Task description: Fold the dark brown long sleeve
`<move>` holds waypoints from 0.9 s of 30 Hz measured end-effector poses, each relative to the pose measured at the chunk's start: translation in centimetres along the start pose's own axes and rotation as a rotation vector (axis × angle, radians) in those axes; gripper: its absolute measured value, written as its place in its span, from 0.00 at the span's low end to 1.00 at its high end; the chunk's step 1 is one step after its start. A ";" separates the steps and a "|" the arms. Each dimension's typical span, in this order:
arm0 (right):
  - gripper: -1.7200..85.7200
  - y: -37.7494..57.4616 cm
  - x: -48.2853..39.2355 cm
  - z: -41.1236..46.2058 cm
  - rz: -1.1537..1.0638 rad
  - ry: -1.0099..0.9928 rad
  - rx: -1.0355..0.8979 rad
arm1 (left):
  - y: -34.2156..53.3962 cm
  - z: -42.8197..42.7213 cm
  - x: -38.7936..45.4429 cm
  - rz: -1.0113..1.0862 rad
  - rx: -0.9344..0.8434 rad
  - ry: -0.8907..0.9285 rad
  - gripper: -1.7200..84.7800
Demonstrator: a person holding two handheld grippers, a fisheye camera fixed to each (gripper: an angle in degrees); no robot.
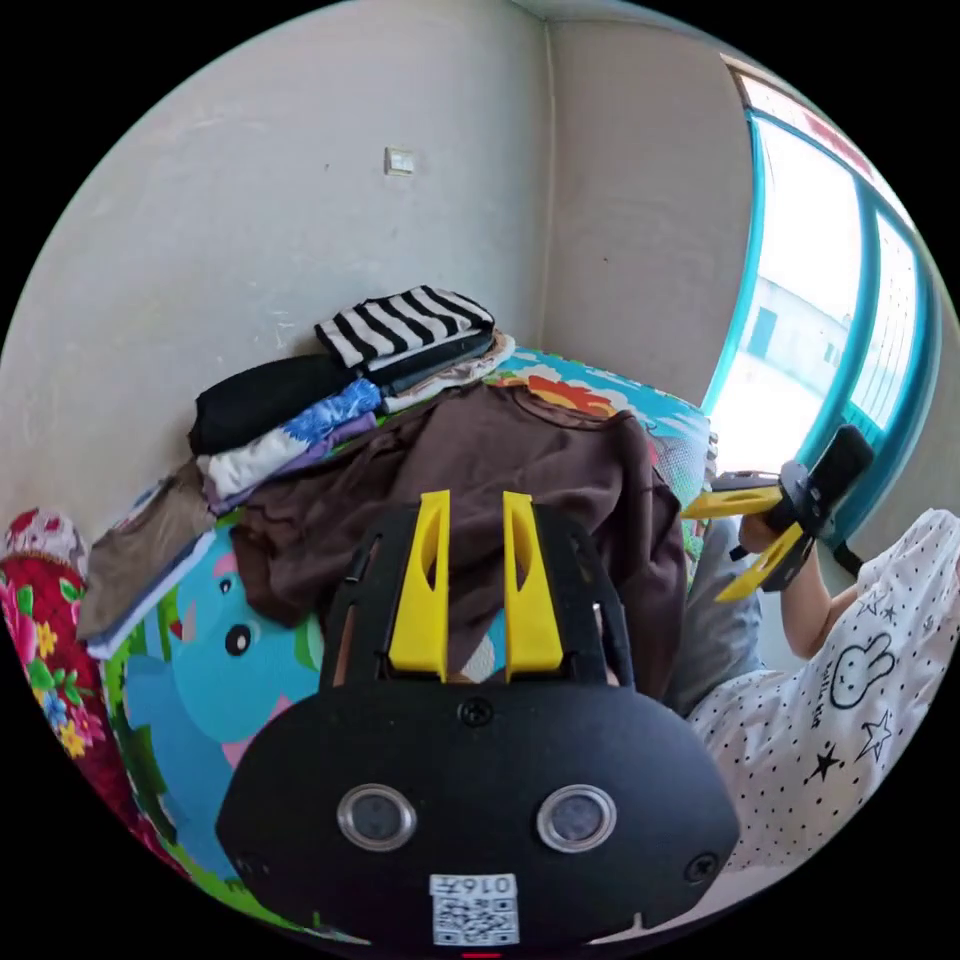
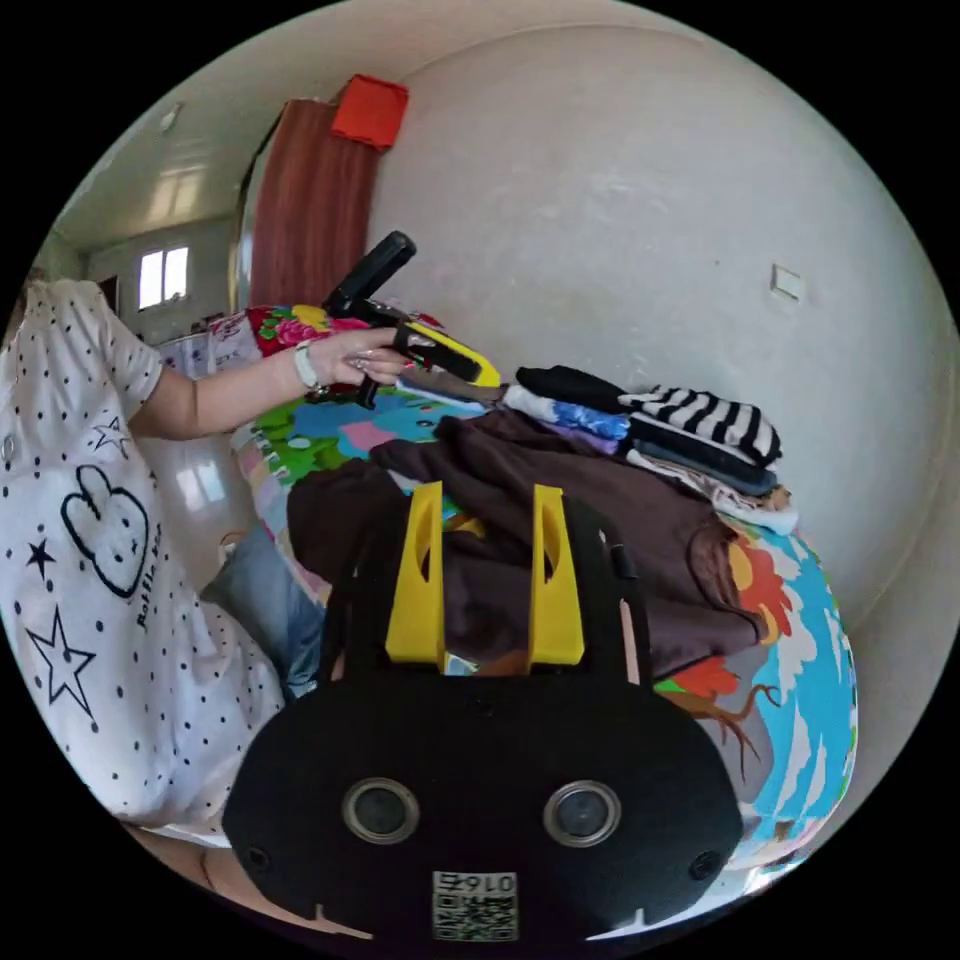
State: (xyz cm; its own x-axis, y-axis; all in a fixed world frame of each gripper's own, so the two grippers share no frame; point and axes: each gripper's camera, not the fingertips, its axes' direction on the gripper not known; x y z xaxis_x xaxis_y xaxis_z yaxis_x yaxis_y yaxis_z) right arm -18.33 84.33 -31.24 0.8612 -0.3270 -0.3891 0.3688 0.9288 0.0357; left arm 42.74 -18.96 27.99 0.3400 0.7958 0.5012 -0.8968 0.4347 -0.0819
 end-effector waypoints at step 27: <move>0.13 -4.1 34.6 -7.4 0.811 0.345 0.113 | 19.9 -4.7 -9.2 -0.437 -0.075 -0.110 0.13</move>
State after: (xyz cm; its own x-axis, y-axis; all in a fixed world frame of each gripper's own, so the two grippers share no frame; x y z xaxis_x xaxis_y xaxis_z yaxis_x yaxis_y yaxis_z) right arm 7.38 70.52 -51.71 0.7261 0.5116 -0.4595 -0.2608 0.8232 0.5044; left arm 23.10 -15.64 17.72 0.6459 0.4831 0.5911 -0.6517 0.7523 0.0972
